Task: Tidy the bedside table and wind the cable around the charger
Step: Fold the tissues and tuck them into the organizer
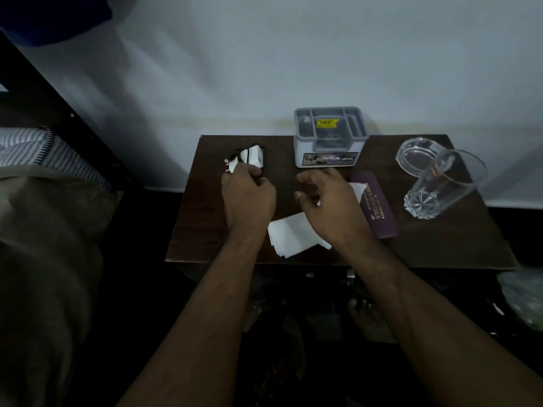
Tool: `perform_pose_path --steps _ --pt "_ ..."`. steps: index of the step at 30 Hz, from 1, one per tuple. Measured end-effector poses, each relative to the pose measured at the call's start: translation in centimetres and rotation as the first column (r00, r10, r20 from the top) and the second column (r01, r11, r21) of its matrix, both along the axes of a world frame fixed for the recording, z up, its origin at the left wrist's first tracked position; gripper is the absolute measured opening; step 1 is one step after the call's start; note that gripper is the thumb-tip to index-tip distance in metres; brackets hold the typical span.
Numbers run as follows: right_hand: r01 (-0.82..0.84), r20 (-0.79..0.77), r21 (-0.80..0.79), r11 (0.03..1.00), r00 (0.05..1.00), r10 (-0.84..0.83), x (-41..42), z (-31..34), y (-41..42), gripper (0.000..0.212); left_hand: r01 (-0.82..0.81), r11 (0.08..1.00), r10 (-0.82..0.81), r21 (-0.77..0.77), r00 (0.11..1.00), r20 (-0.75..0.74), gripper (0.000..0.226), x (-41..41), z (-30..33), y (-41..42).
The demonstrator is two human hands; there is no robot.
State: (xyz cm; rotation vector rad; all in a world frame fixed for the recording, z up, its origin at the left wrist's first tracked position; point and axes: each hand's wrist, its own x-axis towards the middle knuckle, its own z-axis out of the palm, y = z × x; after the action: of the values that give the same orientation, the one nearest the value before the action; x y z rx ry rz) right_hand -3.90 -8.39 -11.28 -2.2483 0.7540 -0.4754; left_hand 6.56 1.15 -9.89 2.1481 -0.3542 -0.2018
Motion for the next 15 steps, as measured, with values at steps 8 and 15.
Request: perform_pose_path --steps 8,15 --pt "0.03 -0.067 -0.032 0.999 0.997 -0.032 -3.8 -0.4 1.2 0.031 0.133 0.991 -0.133 -0.003 0.991 -0.031 0.016 -3.5 -0.6 0.6" --pt "0.069 -0.135 -0.089 0.994 0.988 -0.08 -4.4 -0.1 -1.4 0.029 0.305 0.94 -0.291 0.152 0.951 -0.107 0.02 -3.1 -0.9 -0.3"
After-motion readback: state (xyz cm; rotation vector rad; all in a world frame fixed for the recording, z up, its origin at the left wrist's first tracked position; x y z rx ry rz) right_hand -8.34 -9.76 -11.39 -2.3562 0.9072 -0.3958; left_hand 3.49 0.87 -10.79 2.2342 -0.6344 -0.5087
